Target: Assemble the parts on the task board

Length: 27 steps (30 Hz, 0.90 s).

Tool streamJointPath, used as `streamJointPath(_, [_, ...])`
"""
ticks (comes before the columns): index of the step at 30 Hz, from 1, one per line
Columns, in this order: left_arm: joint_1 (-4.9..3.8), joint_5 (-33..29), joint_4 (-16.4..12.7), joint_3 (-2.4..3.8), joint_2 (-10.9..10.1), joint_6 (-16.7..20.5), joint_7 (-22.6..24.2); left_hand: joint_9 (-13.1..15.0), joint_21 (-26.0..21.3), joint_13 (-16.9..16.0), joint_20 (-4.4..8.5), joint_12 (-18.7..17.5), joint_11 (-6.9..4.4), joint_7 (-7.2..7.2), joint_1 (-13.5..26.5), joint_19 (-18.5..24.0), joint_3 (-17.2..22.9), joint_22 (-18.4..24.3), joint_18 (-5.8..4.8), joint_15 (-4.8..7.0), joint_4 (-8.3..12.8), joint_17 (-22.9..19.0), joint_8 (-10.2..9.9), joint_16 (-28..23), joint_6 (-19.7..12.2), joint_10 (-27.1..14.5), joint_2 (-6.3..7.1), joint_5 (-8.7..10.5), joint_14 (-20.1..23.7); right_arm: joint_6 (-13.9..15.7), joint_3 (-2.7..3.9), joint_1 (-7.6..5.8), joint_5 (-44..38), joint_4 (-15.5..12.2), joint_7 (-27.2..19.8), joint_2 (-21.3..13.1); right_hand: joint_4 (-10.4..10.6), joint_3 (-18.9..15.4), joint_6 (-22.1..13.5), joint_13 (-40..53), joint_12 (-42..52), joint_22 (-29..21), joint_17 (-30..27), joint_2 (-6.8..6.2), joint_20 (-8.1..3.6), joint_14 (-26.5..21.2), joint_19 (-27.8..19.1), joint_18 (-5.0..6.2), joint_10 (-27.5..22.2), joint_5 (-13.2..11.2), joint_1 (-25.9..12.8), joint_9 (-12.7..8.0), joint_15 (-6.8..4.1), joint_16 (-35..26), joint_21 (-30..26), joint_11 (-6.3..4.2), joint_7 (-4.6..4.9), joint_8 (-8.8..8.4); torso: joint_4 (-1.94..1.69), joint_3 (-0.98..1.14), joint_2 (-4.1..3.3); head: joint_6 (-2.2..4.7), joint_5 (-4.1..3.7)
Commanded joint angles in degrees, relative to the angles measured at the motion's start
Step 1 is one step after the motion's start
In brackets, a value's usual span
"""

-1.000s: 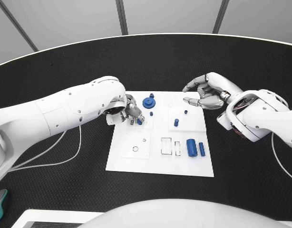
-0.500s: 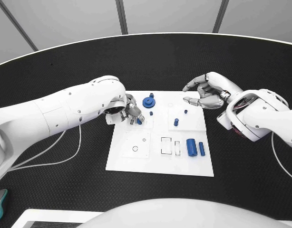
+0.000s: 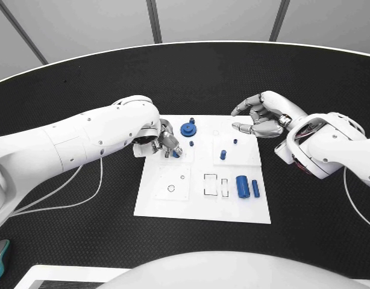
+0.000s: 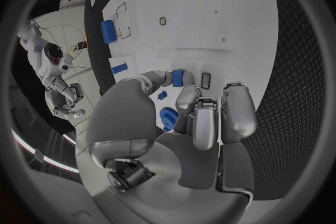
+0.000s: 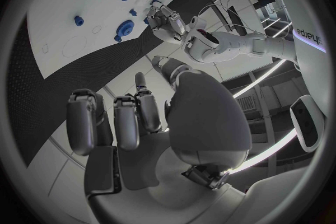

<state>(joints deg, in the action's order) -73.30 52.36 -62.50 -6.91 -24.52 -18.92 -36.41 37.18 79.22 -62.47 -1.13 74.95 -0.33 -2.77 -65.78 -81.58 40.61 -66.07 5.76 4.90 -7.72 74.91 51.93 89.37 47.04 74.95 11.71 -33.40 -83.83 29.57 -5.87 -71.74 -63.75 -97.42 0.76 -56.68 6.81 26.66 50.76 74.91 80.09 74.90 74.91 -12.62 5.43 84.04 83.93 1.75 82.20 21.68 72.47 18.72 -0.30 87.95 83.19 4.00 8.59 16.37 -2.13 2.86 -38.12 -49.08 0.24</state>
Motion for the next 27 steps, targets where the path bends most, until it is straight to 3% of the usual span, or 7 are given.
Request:
streamJointPath(1, [0.0,0.08,0.04,0.0,0.08,0.06,0.02,0.06,0.27,-0.05,0.16,0.32,-1.59,0.32,-1.13,-0.22,6.31,-0.05,-1.07,0.4,6.24,13.94,0.32,0.24,0.3,2.13,-0.52,-0.17,-5.89,-0.02,0.0,0.0,0.0,0.01,0.0,0.01,-0.02,0.44,0.28,5.78,0.08,8.27,10.35,-0.23,-0.37,4.87,2.77,0.29,-0.15,0.13,0.35,-0.05,-0.41,-0.04,-0.32,-0.34,0.08,0.24,0.03,0.02,-0.05,0.07,0.01])
streamJointPath(12, [0.0,0.05,0.38,0.0,0.62,-0.31,-0.08,0.06,0.23,-0.12,0.16,0.36,-1.59,0.32,-1.09,-0.19,6.4,0.04,-1.05,0.41,6.29,13.86,0.31,0.22,0.37,2.19,-0.48,-0.12,-5.87,-0.05,0.0,0.0,0.0,-0.01,0.01,0.03,-0.02,0.44,0.28,5.78,0.08,8.27,10.35,-0.23,-0.37,4.87,2.77,0.29,-0.15,0.13,0.35,-0.05,-0.41,-0.04,-0.32,-0.34,0.08,0.24,0.01,0.08,-0.02,-0.02,-0.07])
streamJointPath(27, [0.0,-1.78,1.59,0.0,1.37,-0.53,-1.49,0.44,0.13,1.78,0.07,-0.9,-1.48,0.36,1.82,-0.08,4.77,0.05,-1.06,0.28,3.81,13.75,0.13,0.18,-0.04,1.34,-1.45,1.14,-5.83,-0.05,0.0,-0.01,0.0,-0.17,0.09,-0.18,-0.02,0.44,0.28,5.78,0.08,8.27,10.35,-0.23,-0.37,4.87,2.77,0.29,-0.15,0.13,0.35,-0.05,-0.41,-0.04,-0.32,-0.34,0.08,0.24,0.0,0.02,-0.01,-0.06,-0.23])
